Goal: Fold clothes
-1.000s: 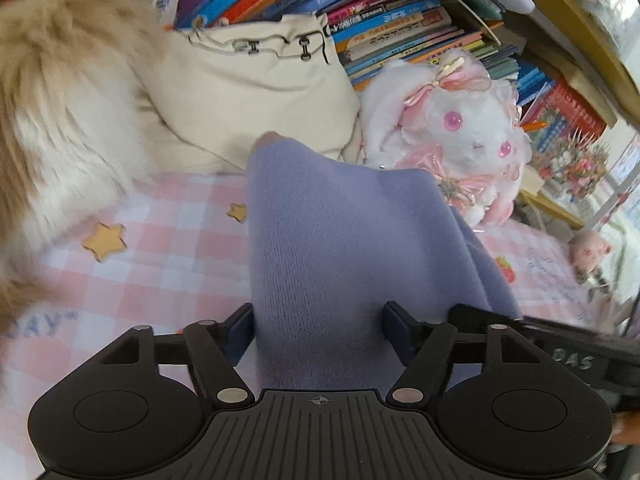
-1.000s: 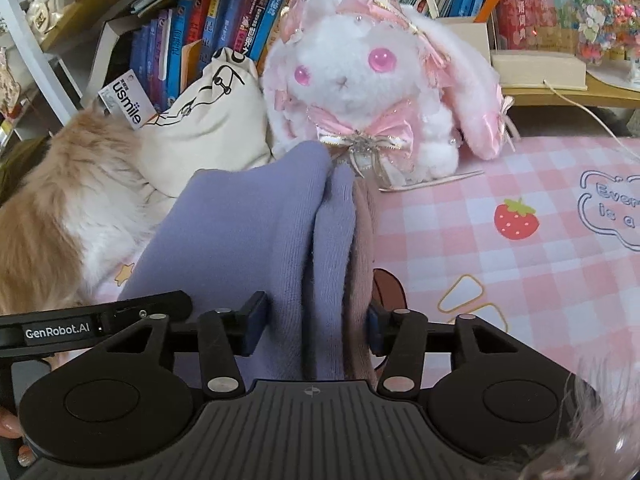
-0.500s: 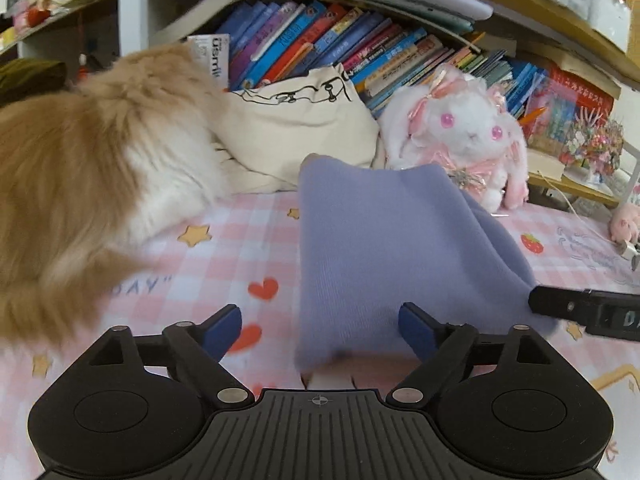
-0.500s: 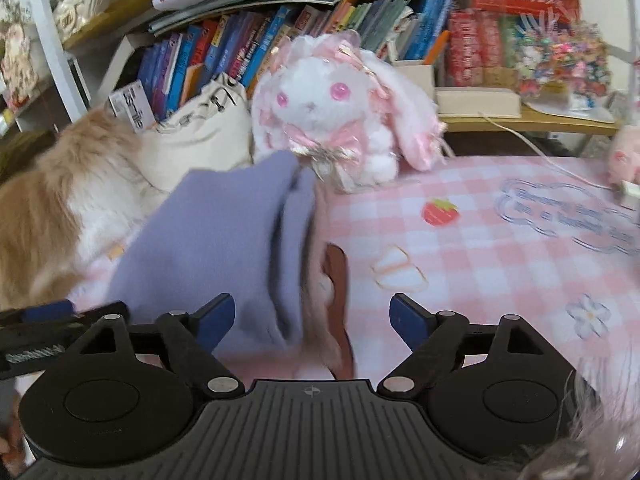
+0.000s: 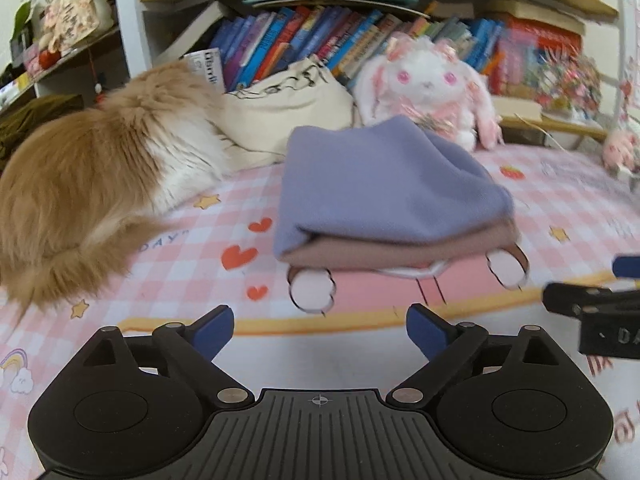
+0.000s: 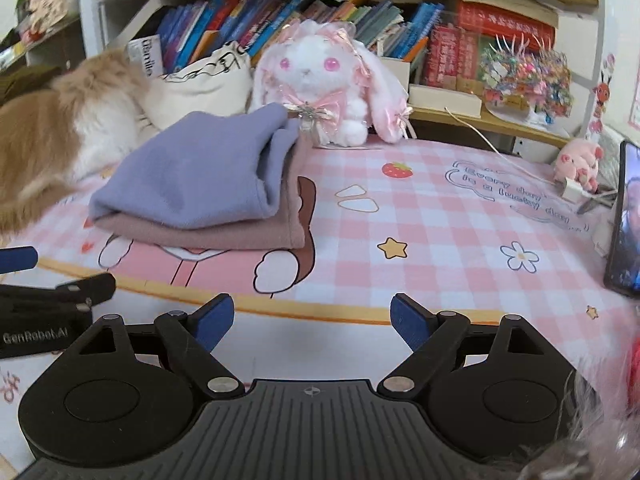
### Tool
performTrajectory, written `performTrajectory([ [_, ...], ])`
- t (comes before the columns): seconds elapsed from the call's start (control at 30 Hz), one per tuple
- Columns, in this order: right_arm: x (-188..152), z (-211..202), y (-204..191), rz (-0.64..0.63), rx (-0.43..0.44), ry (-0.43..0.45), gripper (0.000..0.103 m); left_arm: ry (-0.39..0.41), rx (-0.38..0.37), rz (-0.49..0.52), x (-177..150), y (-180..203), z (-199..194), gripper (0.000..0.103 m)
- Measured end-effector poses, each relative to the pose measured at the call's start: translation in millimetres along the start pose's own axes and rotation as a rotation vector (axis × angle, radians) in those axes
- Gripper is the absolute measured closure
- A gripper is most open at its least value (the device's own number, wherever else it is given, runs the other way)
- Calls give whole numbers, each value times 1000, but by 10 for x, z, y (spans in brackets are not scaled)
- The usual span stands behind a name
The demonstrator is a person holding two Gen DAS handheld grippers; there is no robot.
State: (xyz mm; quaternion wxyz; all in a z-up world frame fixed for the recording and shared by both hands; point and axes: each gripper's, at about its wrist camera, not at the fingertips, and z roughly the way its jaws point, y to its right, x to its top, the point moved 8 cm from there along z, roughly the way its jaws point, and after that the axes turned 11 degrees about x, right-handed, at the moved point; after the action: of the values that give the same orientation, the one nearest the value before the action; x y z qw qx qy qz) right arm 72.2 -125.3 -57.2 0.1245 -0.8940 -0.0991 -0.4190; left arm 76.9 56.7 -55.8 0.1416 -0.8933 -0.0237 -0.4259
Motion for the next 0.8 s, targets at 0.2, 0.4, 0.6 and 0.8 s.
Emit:
performTrajectory([
  [0.2, -64, -79, -26, -7, -17, 3, 11, -17, -18, -13, -102, 36, -81, 4],
  [0.4, -124, -110, -22, 28, -25, -11, 11, -26, -4, -54, -104, -53, -100, 2],
  [0.6, -166, -117, 1, 55, -53, -24, 11, -35, 15, -68, -115, -119, -101, 0],
  [0.8, -181, -154, -17, 57, -68, -22, 11, 7, -5, -68, -66, -125, -165, 0],
])
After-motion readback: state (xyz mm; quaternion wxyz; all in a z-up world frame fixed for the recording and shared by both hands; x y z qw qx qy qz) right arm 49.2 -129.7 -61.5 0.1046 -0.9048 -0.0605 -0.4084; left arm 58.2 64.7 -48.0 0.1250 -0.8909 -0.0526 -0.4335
